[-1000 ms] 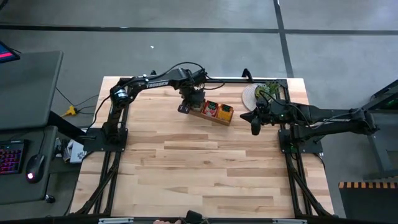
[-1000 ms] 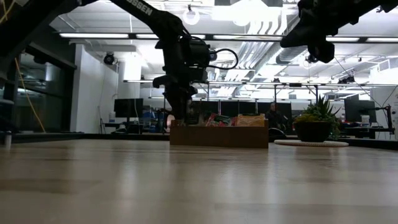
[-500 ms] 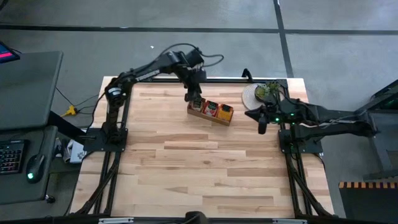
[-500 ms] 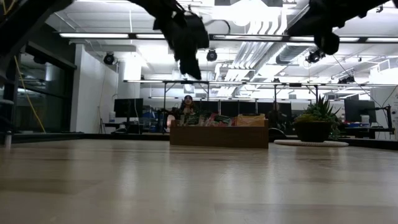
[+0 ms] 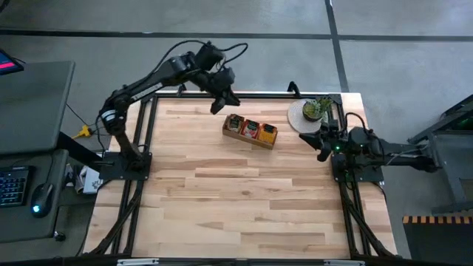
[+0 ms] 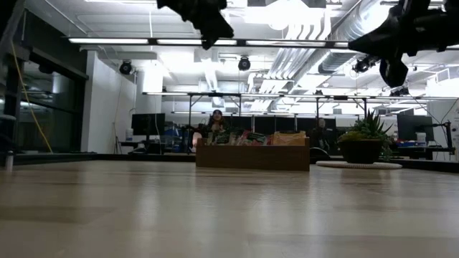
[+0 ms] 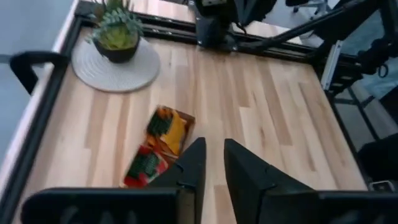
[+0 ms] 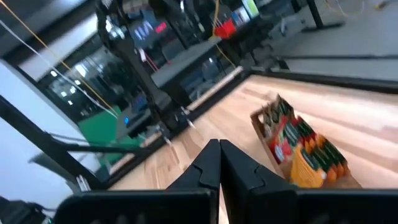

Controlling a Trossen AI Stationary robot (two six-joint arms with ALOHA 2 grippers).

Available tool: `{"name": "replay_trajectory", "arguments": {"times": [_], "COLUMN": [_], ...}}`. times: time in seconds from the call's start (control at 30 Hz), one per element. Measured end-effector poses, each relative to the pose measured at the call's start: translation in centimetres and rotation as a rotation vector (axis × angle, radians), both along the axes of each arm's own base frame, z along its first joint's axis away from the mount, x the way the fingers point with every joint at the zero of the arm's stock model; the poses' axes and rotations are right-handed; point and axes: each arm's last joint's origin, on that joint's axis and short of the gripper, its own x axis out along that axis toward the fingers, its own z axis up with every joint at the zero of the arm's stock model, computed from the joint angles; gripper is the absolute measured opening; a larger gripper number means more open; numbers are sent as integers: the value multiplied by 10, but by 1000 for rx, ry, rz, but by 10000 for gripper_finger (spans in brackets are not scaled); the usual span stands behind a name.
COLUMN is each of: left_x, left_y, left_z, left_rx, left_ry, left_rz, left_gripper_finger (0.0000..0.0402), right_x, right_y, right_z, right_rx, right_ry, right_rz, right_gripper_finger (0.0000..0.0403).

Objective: Pick & Place Tea
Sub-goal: Return to Home Position

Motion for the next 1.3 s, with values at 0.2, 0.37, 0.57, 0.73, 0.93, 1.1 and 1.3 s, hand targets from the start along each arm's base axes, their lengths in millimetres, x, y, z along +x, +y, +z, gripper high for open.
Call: {"name": "replay_trajectory", "arguments": {"times": [0.2, 0.37, 0.57, 0.73, 0.93, 1.1, 1.3], "left_x": [-37, -79, -123, -145, -166, -179, -193], "left_y": [-23, -53, -101, -133, -158, -162, -161], "left_z": [1, -25, -48, -65, -90, -119, -150], "left_rx": [-28, -61, -68, -84, -109, -147, -177], "left_ry": [-116, -223, -377, -432, -622, -645, -717], "left_rz": [82, 249, 454, 591, 663, 708, 729], "left_gripper_finger": [23, 3, 1, 1, 1, 1, 1], "right_x": [-1, -1, -2, -5, -9, -10, -12], "right_y": [-2, -5, -10, -14, -18, -20, -24], "right_z": [-10, -18, -22, -17, -15, -15, -14], "right_rx": [-42, -70, -121, -171, -216, -205, -216], "right_ry": [-52, -103, -159, -193, -207, -210, -217], "right_rz": [-17, 1, -22, -51, -82, -35, -41], "right_gripper_finger": [0, 0, 0, 0, 0, 0, 0]}}
